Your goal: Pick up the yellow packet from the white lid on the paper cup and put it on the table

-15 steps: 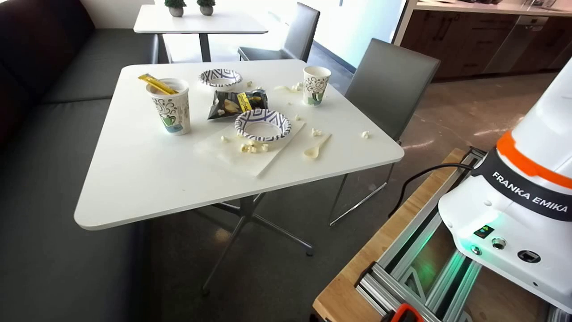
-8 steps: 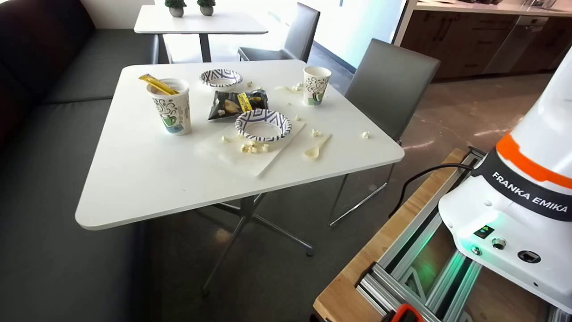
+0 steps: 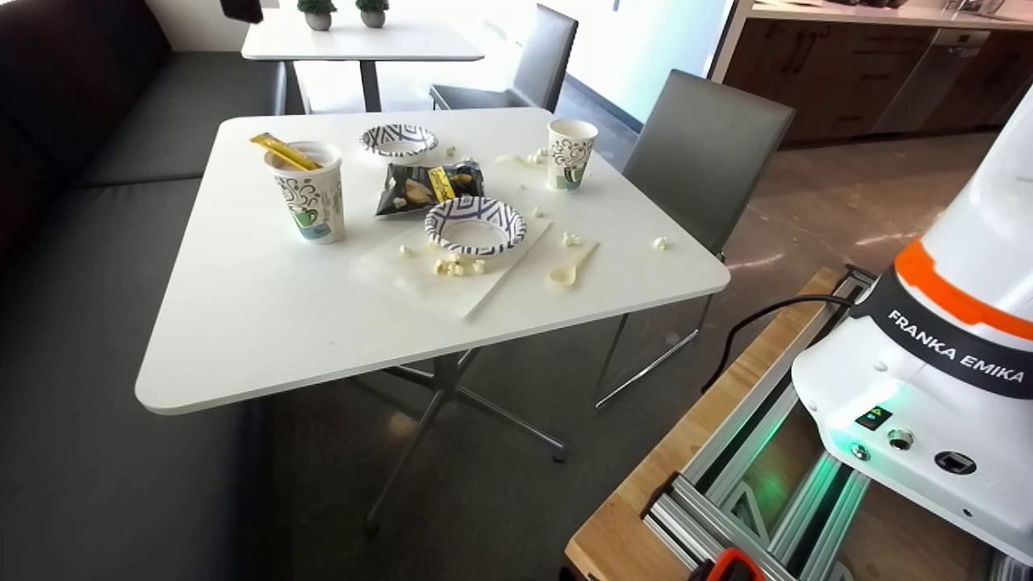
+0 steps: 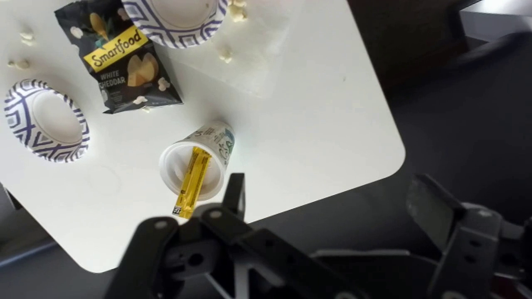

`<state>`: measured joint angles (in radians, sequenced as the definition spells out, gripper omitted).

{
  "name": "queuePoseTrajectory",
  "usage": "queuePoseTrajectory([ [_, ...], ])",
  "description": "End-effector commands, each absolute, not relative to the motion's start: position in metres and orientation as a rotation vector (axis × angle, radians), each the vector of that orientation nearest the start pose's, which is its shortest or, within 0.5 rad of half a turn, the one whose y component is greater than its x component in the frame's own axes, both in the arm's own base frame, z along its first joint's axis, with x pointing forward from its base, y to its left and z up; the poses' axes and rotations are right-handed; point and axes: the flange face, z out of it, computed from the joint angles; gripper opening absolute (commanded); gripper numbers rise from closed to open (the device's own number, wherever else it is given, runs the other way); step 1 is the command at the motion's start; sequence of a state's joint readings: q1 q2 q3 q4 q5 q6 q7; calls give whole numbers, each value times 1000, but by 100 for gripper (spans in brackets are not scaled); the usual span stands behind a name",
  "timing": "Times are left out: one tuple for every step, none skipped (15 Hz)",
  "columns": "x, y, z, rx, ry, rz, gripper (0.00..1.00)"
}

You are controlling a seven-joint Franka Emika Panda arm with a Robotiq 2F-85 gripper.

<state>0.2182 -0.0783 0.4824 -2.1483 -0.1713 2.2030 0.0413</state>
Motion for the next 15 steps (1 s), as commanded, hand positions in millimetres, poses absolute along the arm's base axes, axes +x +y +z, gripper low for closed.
queuePoseTrajectory([
  [430, 348, 438, -3034, -1220, -298, 100],
  [447, 350, 431, -3037, -1233, -296, 100],
  [458, 353, 424, -3034, -1236, -286, 100],
  [465, 355, 419, -3030, -1237, -277, 100],
  [469, 356, 417, -3026, -1238, -275, 100],
  [469, 358, 418, -3023, -1241, -277, 100],
  [468, 360, 419, -3021, -1243, -282, 100],
  [468, 361, 420, -3020, -1245, -286, 100],
  [467, 361, 421, -3019, -1247, -288, 100],
  [467, 362, 421, -3019, -1247, -288, 100],
  [477, 356, 417, -3061, -1161, -314, 100],
  [492, 345, 410, -3096, -1065, -338, 100],
  [502, 337, 404, -3105, -997, -348, 100],
  [515, 326, 398, -3122, -926, -379, 100],
  [528, 317, 390, -3116, -873, -384, 100],
])
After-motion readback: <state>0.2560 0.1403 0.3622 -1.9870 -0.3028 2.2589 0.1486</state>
